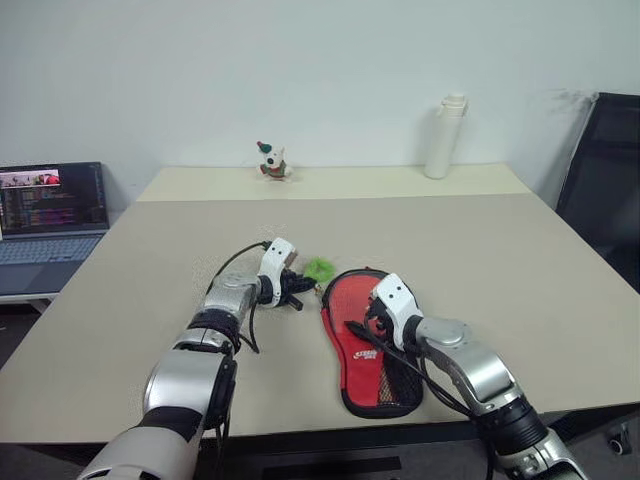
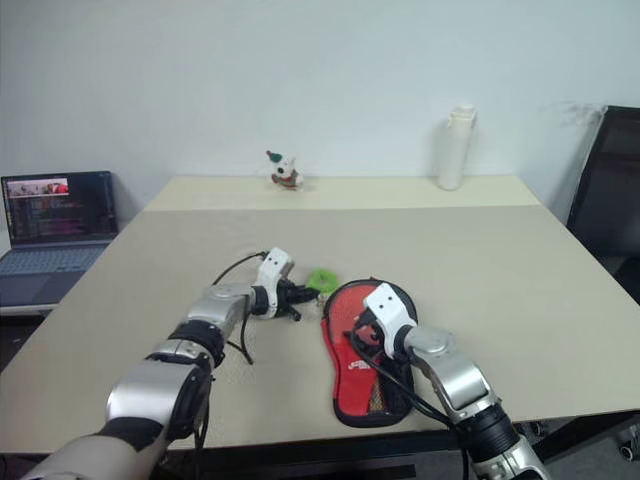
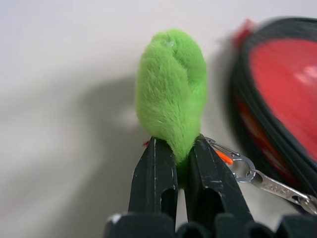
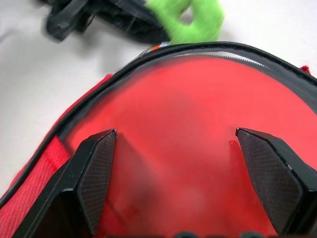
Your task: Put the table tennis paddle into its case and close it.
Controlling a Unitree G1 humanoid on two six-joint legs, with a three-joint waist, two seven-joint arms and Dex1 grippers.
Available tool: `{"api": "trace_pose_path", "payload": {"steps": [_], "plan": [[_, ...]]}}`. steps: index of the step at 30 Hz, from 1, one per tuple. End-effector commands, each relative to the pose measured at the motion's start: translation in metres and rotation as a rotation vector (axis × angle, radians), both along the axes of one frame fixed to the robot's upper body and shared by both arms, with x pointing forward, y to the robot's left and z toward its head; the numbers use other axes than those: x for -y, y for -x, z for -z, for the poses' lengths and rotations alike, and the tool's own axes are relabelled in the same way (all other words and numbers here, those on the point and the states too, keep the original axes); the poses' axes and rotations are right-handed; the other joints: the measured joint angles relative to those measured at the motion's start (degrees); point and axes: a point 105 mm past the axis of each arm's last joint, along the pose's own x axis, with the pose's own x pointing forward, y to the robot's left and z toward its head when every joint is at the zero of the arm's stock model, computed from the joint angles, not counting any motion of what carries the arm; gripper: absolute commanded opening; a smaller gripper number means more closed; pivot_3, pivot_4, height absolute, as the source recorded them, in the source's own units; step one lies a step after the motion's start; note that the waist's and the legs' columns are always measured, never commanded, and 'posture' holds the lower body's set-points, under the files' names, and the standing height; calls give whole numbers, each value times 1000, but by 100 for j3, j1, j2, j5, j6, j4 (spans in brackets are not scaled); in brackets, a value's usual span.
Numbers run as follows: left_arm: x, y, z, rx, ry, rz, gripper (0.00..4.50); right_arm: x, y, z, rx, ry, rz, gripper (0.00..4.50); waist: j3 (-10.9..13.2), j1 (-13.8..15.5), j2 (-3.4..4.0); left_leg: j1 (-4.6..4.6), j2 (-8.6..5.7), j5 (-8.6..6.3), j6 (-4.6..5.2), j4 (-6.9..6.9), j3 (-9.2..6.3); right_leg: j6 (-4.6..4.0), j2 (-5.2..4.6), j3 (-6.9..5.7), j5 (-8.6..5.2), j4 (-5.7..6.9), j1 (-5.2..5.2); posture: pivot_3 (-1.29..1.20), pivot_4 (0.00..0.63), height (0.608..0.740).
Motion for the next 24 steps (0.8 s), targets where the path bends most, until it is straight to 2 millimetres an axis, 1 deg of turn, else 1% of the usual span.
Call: {"api": "trace_pose_path", "payload": {"steps": [1,5,9,11,12,14,19,24], "plan": [[-6,-17,-39,154,-89,-67,13,5,11,31,-95,73,-1,4230,-1,1,0,2,0,0,0,0,0,0,0,0,0,0,1,0,150,740],[-2,-24,-52,210,-126,-103,13,5,14,35,-110,75,1,4230,-2,-19,0,8,0,0,0,-2,5,0,0,4,0,0,3,0,150,740],[10,-29,-58,259,-177,-114,13,5,19,40,-128,78,-1,4230,-2,-20,-1,9,2,0,0,-3,4,0,2,3,0,1,3,0,150,740],[28,-30,-62,302,-216,-88,13,2,26,44,-146,76,-11,4230,-2,-14,-1,9,2,0,0,-3,5,0,2,4,0,1,3,0,150,740],[40,-31,-64,334,-273,-56,13,0,30,48,-162,78,-18,4230,-3,-1,-3,7,2,0,0,-3,5,1,2,4,0,1,3,0,150,740],[56,-31,-67,377,-332,-23,13,-1,39,52,-183,80,-31,4230,-6,4,-7,5,0,0,-1,-3,4,1,1,3,-1,-2,3,0,150,740],[84,-31,-80,488,-447,31,13,-4,61,61,-226,90,-56,4230,-9,-36,-7,12,-1,-1,-1,-11,11,2,3,14,-2,-4,3,0,150,740],[118,-24,-84,623,-588,140,13,-7,82,69,-274,84,-56,4230,-15,-14,-11,22,0,-1,-2,-12,6,3,7,9,-3,-1,11,0,150,740]]}}
